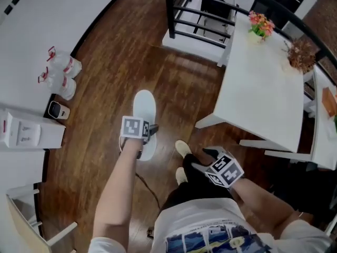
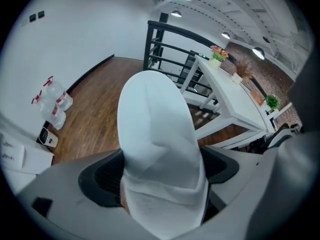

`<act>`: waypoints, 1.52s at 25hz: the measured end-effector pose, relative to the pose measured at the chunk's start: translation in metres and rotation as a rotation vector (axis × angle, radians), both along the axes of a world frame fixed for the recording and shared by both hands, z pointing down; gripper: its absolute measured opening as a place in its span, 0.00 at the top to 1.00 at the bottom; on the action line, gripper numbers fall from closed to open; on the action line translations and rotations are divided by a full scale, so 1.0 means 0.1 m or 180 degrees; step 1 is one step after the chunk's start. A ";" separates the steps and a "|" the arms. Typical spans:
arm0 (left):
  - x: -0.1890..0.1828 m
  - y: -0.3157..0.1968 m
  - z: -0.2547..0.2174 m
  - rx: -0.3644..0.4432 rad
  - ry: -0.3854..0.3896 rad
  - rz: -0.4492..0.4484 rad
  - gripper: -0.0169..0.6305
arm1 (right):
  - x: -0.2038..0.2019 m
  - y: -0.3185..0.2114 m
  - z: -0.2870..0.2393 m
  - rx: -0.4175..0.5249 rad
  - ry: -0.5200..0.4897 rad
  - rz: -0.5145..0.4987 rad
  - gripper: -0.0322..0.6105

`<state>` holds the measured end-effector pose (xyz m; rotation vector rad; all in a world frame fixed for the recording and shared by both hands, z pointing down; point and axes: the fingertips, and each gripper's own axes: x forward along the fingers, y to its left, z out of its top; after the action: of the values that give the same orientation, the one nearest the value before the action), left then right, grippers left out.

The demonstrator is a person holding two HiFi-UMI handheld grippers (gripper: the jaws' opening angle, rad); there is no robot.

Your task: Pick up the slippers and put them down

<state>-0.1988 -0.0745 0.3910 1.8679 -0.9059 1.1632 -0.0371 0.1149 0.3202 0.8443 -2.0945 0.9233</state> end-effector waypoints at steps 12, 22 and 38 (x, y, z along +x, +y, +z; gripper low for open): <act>-0.69 -0.75 2.94 -0.0286 -0.0116 -0.0799 0.24 | -1.00 -1.45 2.77 -0.0181 -0.0021 -0.0288 0.53; -0.96 -0.77 5.53 -0.0499 -0.0140 -0.1045 0.24 | -0.97 -1.83 4.94 -0.0552 0.0059 0.0359 0.54; -1.41 -0.15 7.59 -0.0815 -0.0521 -0.1216 0.24 | -0.91 -2.08 6.42 -0.1048 0.0420 0.0150 0.53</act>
<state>-0.3397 -0.0891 1.1502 1.3393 -1.0916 1.1407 -0.1284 -0.0931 0.9618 0.7605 -1.7541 1.1655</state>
